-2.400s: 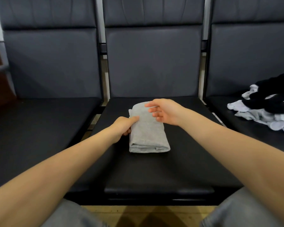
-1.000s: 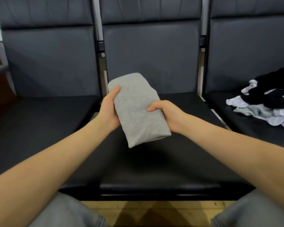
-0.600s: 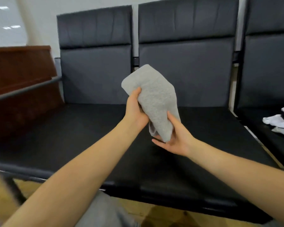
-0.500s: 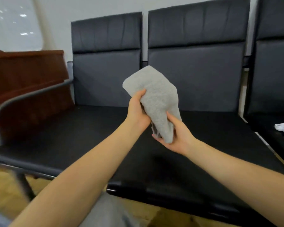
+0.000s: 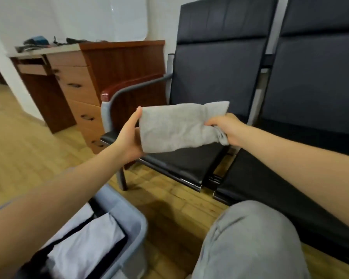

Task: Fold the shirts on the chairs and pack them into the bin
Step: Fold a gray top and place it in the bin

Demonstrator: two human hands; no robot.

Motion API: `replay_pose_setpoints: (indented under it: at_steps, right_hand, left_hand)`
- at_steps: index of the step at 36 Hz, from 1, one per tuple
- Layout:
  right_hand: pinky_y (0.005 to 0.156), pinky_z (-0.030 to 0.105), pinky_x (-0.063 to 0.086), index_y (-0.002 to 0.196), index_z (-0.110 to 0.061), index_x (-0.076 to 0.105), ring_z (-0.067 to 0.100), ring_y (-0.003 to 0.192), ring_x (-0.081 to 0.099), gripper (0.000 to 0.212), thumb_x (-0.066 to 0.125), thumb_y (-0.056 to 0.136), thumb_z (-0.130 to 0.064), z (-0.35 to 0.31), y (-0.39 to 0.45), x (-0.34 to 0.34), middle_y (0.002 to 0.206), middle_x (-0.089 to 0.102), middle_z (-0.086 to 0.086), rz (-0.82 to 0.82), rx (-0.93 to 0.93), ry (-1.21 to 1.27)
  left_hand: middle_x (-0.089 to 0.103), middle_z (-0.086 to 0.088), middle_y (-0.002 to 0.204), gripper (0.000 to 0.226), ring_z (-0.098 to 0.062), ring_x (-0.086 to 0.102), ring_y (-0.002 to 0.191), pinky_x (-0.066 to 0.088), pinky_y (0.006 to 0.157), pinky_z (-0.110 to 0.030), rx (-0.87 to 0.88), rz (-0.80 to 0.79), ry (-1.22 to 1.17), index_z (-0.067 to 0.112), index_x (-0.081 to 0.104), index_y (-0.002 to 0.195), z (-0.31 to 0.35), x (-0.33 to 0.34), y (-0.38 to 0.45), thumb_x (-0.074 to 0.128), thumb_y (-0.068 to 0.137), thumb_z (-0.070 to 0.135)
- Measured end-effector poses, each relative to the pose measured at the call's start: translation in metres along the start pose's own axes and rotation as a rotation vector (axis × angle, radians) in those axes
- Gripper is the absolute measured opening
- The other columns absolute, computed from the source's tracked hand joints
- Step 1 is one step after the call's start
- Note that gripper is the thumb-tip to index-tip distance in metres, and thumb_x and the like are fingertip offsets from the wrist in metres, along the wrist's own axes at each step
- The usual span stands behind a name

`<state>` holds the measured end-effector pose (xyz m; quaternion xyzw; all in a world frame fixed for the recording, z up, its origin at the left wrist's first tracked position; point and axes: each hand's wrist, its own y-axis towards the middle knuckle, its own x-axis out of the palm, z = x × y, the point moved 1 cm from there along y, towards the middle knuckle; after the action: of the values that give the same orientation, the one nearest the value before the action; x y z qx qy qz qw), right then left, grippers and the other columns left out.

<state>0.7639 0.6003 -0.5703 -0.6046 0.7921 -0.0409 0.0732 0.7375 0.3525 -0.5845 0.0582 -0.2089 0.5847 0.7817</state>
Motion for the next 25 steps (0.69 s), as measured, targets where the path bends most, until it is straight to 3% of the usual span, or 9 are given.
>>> replay_pose_setpoints:
  at_steps: [3,7,9,12,13,16,21,23,25]
  right_hand:
    - [0.058,0.025,0.055,0.119,-0.007,0.058,0.024,0.087,0.065,0.035,0.065,0.085,-0.009,0.014,0.002,0.061,0.105,0.066,0.014,-0.092,0.035,-0.160]
    - [0.041,0.019,0.039,0.112,-0.007,0.057,0.023,0.070,0.059,0.031,0.065,0.084,-0.018,0.040,-0.011,0.148,0.090,0.063,0.011,-0.167,0.092,-0.424]
    - [0.048,0.028,0.041,0.112,-0.008,0.057,0.026,0.080,0.060,0.031,0.066,0.085,-0.021,0.063,-0.017,0.187,0.103,0.063,0.012,-0.244,0.091,-0.494]
    - [0.080,0.039,0.051,0.087,-0.012,0.056,0.033,0.113,0.060,0.006,0.061,0.090,-0.013,0.103,-0.028,0.246,0.123,0.062,0.019,-0.463,0.150,-0.515]
    - [0.078,0.039,0.051,0.093,-0.010,0.056,0.034,0.117,0.059,0.004,0.059,0.092,-0.011,0.114,-0.033,0.259,0.122,0.061,0.020,-0.492,0.200,-0.501]
    - [0.055,0.034,0.050,0.131,-0.006,0.046,0.035,0.112,0.061,0.041,0.060,0.092,-0.009,0.148,-0.040,0.309,0.115,0.060,0.017,-0.504,0.292,-0.493]
    - [0.090,0.039,0.051,0.142,-0.013,0.042,0.034,0.116,0.056,0.052,0.054,0.092,-0.021,0.197,-0.022,0.363,0.134,0.054,0.012,-0.500,0.056,-0.826]
    - [0.099,0.041,0.046,0.148,-0.012,0.033,0.034,0.127,0.048,0.058,0.051,0.094,-0.020,0.217,-0.014,0.368,0.144,0.045,0.015,-0.537,-0.041,-0.877]
    - [0.104,0.041,0.041,0.150,-0.011,0.029,0.035,0.133,0.042,0.060,0.051,0.094,-0.017,0.239,-0.006,0.368,0.147,0.040,0.016,-0.601,-0.084,-0.936]
  left_hand:
    - [0.071,-0.007,0.114,0.047,-0.023,0.071,0.097,0.055,0.081,-0.041,-0.042,0.115,0.125,0.023,0.065,0.117,-0.012,-0.056,-0.017,0.054,0.089,0.058]
    - [0.070,-0.008,0.113,0.034,-0.020,0.072,0.084,0.057,0.062,-0.033,-0.091,0.350,0.164,0.017,0.064,0.118,-0.038,-0.135,-0.042,0.056,0.094,0.040]
    - [0.067,-0.010,0.121,0.042,-0.023,0.067,0.098,0.055,0.069,-0.035,-0.131,0.486,0.178,0.014,0.060,0.126,-0.056,-0.178,-0.055,0.059,0.093,0.040]
    - [0.061,-0.009,0.126,0.048,-0.029,0.059,0.111,0.051,0.091,-0.043,-0.179,0.742,0.222,0.010,0.057,0.123,-0.083,-0.238,-0.074,0.066,0.088,0.041]
    - [0.060,-0.007,0.124,0.047,-0.030,0.057,0.114,0.048,0.097,-0.044,-0.201,0.802,0.243,0.010,0.056,0.124,-0.091,-0.252,-0.080,0.066,0.089,0.041]
    - [0.057,-0.009,0.118,0.049,-0.034,0.053,0.119,0.044,0.102,-0.045,-0.249,0.934,0.265,0.008,0.052,0.128,-0.115,-0.295,-0.095,0.061,0.092,0.041]
    - [0.053,-0.019,0.135,0.060,-0.041,0.052,0.119,0.045,0.099,-0.047,-0.228,1.091,0.422,0.004,0.039,0.143,-0.145,-0.346,-0.105,0.056,0.096,0.037]
    - [0.047,-0.021,0.141,0.069,-0.043,0.051,0.119,0.045,0.095,-0.045,-0.240,1.098,0.598,0.007,0.022,0.151,-0.158,-0.362,-0.107,0.055,0.097,0.034]
    - [0.057,-0.020,0.127,0.078,-0.043,0.059,0.102,0.046,0.082,-0.042,-0.269,1.048,0.804,0.015,0.002,0.155,-0.171,-0.374,-0.109,0.053,0.098,0.028]
